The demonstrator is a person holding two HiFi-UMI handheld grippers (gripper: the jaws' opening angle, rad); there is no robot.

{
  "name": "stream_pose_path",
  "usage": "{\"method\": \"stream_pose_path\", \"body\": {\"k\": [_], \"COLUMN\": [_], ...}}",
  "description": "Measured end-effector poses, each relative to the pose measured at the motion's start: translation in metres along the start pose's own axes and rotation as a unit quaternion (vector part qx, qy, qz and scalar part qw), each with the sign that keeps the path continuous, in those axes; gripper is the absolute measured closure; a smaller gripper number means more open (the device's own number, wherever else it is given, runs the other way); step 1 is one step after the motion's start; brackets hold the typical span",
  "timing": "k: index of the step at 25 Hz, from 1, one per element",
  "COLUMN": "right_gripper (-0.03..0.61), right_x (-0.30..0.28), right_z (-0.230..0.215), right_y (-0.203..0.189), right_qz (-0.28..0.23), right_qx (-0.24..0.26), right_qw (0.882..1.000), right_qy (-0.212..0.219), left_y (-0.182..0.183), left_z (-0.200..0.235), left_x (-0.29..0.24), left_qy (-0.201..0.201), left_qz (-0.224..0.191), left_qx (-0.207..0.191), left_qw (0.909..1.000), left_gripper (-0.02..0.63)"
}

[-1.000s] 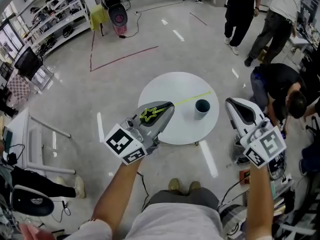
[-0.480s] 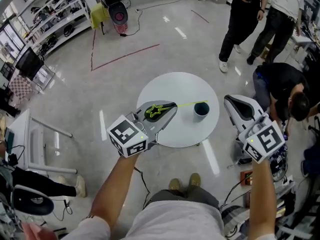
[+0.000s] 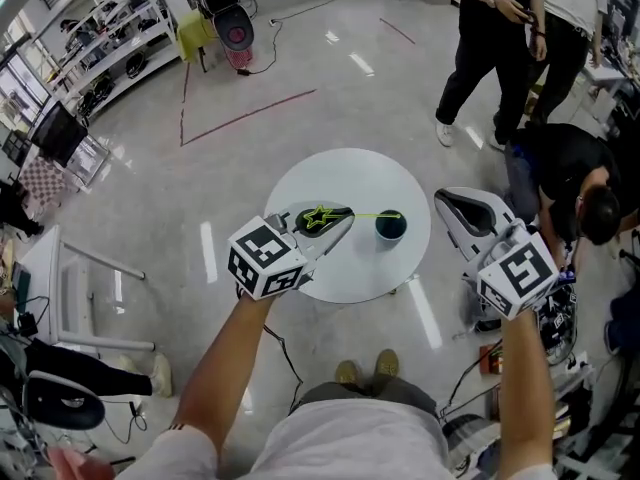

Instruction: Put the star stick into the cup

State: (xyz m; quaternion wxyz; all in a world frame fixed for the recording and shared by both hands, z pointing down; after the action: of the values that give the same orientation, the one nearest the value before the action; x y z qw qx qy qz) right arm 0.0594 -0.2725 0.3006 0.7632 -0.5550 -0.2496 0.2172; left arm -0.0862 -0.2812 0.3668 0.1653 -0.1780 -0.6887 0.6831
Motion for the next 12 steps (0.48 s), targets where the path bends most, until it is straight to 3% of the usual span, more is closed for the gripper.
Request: {"method": "stream_pose_path", "body": {"k": [12], "right_gripper": [0.565], "right_x": [0.004], "right_z": [-0.008], "right_y": [-0.03], "right_qz": [0.031], "right_qx": [-0.009], "right_qw": [0.999], "right_qy": [0.025], "left_y": [-0.055], "left_z": [0.006], "left_x": [-0.044], "left_qy": [-0.02], "left_qz": [0.114], "left_qx": [-0.002], "left_qw": [0.9933], "left_gripper": [0.586]}}
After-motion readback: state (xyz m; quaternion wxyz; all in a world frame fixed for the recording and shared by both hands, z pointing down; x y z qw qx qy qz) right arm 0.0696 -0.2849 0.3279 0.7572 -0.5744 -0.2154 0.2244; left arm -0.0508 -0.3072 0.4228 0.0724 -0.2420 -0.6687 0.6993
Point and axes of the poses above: the fingertips, and each gripper's own axes: x backward along the fingers, z to its left, y out of its top, the point moved 2 cm from there along x, backward along the fingers, and after that the axes turned 15 degrees about -z, right-handed, at the moved point
